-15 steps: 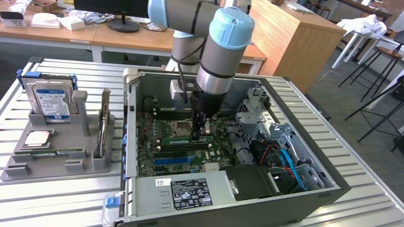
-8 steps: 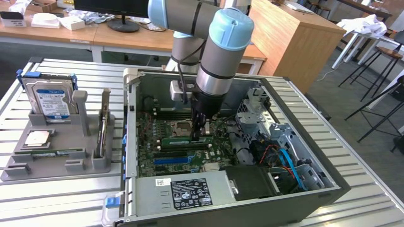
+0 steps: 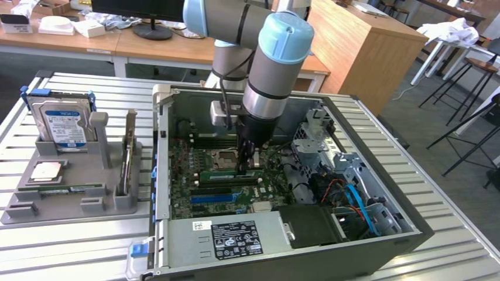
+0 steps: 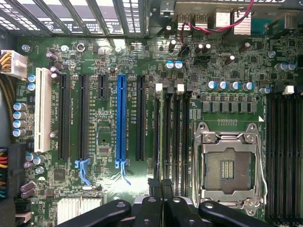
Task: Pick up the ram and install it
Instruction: 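Insert the ram into the slot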
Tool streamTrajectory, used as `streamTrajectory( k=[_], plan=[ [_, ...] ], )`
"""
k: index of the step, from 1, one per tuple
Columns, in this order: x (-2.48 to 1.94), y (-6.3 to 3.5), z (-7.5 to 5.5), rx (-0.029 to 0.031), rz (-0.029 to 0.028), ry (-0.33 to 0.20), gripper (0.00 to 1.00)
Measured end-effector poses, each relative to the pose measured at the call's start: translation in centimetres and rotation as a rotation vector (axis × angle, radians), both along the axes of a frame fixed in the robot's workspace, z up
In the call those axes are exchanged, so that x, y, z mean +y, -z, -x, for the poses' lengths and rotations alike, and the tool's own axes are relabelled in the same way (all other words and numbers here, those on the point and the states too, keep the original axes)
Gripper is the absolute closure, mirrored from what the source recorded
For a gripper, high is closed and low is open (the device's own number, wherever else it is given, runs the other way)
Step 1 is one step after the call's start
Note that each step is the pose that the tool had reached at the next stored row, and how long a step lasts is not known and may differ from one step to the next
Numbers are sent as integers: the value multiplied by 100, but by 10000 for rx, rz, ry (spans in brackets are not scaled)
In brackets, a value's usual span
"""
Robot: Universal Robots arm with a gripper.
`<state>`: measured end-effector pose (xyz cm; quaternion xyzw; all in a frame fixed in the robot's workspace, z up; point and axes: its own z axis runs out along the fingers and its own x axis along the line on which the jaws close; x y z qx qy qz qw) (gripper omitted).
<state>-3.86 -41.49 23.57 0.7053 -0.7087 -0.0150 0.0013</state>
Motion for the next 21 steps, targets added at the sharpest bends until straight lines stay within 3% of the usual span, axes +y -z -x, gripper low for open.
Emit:
streamTrajectory(
  k=[21],
  plan=[
    [0, 45, 0, -1, -2, 0, 89]
  ],
)
